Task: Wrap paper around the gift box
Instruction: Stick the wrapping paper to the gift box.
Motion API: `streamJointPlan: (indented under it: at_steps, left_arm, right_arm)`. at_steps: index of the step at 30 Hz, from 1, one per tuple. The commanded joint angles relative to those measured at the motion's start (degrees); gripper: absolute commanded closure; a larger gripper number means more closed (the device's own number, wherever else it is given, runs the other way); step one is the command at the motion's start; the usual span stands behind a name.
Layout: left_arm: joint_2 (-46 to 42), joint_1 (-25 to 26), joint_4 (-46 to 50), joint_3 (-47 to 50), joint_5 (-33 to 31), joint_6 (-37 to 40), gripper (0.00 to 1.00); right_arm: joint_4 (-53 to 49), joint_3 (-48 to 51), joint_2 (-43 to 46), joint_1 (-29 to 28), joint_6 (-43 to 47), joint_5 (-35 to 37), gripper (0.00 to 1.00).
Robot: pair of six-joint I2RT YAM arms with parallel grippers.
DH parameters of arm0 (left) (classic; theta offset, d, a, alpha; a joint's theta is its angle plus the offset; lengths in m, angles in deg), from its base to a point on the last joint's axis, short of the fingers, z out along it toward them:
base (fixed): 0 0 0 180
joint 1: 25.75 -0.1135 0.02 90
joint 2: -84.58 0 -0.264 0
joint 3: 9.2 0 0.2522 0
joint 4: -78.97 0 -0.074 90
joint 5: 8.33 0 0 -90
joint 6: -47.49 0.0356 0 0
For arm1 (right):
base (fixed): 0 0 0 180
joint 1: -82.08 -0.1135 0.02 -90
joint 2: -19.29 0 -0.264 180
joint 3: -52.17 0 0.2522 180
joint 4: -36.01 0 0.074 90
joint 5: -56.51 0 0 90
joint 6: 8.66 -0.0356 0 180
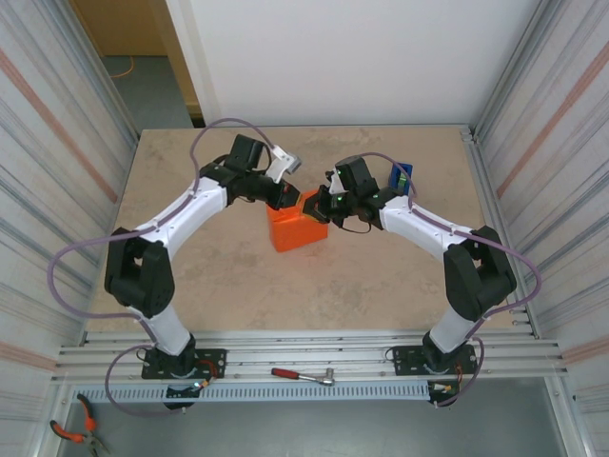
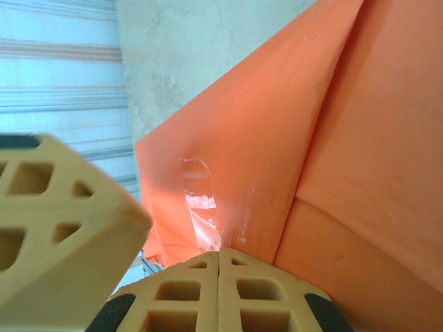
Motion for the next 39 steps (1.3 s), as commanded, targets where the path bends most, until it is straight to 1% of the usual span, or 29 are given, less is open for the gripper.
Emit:
streamJointPlan:
  at_steps: [1, 10, 33, 35, 39]
  left_arm:
    - [-2.75, -0.42, 1.75, 2.55, -0.09, 1.53, 1.0]
    - [-4.7, -0.38, 1.87, 6.57, -1.19, 2.2, 1.0]
    - [-5.89, -0.43, 2.43, 10.27, -2.19, 2.54, 1.0]
    - [-5.89, -0.42, 2.44, 10.69, -2.42, 2.54, 1.0]
    - [-5.8, -0.4, 2.41, 11.15, -2.33, 2.62, 1.0]
  right_arm:
    - [-7.79, 3.06, -2.12, 0.99, -0.42, 4.86, 1.0]
    - [-7.26, 3.55, -2.04, 0.79, -0.6, 4.83, 1.0]
    - [-7.27, 1.78, -1.18, 0.28, 0.01, 3.45, 1.0]
    - [-7.66, 1.34, -0.64, 0.26, 0.27, 3.49, 0.96]
    - [-8.33, 0.31, -0.17, 0.23, 0.89, 3.19, 0.92]
